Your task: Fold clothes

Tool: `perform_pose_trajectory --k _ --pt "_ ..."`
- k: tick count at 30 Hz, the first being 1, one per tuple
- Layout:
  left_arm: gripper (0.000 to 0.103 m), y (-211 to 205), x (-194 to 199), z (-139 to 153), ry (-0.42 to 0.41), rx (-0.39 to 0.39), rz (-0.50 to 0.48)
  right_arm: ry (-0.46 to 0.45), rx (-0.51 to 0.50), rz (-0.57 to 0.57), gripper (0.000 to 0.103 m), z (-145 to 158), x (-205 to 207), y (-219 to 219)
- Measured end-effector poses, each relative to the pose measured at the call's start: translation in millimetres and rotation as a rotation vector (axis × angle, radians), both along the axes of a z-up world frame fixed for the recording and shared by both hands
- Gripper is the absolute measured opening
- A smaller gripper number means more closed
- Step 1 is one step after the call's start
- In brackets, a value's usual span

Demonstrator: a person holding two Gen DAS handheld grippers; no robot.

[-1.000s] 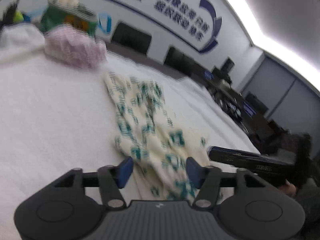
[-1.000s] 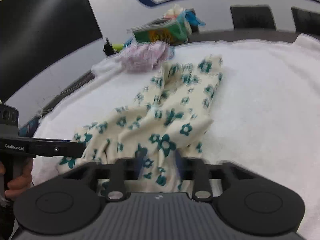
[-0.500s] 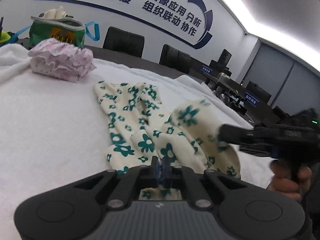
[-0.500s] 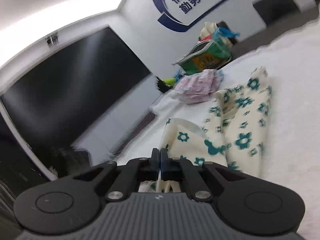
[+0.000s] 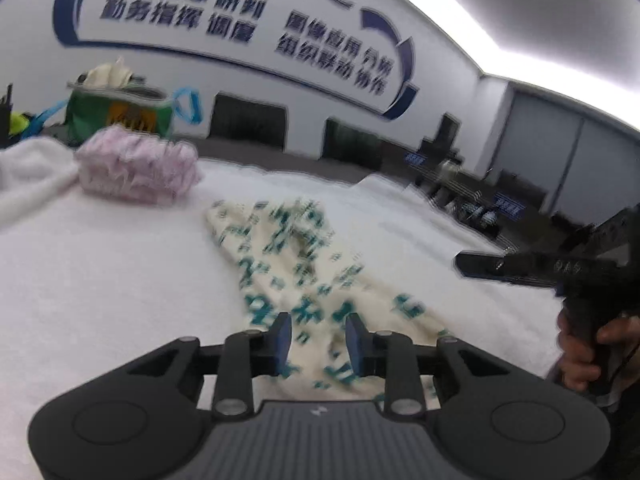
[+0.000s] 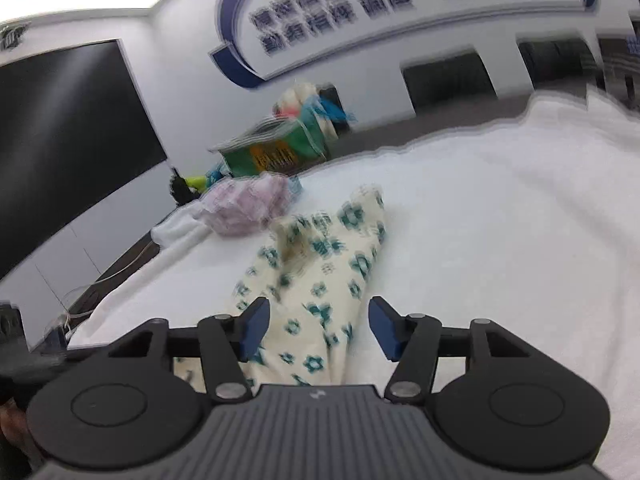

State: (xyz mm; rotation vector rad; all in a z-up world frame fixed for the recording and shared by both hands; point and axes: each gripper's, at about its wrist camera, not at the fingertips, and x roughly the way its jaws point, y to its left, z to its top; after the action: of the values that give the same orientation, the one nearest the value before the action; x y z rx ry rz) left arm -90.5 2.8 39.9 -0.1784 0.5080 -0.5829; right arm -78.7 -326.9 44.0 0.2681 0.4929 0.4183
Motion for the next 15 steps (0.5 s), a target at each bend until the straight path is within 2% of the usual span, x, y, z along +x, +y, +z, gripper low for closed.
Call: perform_pose_trajectory --k 1,2,3,5,6,8,10,13,15 --pt "0.026 -2 0 3 -0.002 -0.010 -0.009 -0.010 0.000 0.032 0.038 3 -2 5" --pt "0.026 -7 1 3 0.002 -0.004 -0.018 -0.011 -0.005 0.065 0.036 3 -4 11" --pt "0.026 -15 4 1 0.012 0.026 -0.023 0.004 -0.021 0.080 0.031 0 0 19" --pt "0.018 -32 8 -9 0.030 0.088 -0.034 0.043 -0.058 0.098 0.025 -8 11 34" --pt "0.018 -39 9 -17 0.039 0.103 -0.048 0.083 -0.077 0.098 0.020 -14 15 41" --pt "0.018 -47 6 -30 0.031 0.110 -0.043 0.151 -0.112 0.120 0.018 -33 21 50" --pt "0.018 -50 -1 -32 -0.023 0.138 -0.038 0.134 -0.139 0.110 0.017 -35 14 52" --pt "0.020 -39 -9 -21 -0.046 0.145 -0.045 0.082 -0.161 0.095 0.017 -31 2 52" --pt "0.027 -21 -17 -10 -0.045 0.124 -0.065 0.019 -0.152 0.103 0.017 -22 -2 51"
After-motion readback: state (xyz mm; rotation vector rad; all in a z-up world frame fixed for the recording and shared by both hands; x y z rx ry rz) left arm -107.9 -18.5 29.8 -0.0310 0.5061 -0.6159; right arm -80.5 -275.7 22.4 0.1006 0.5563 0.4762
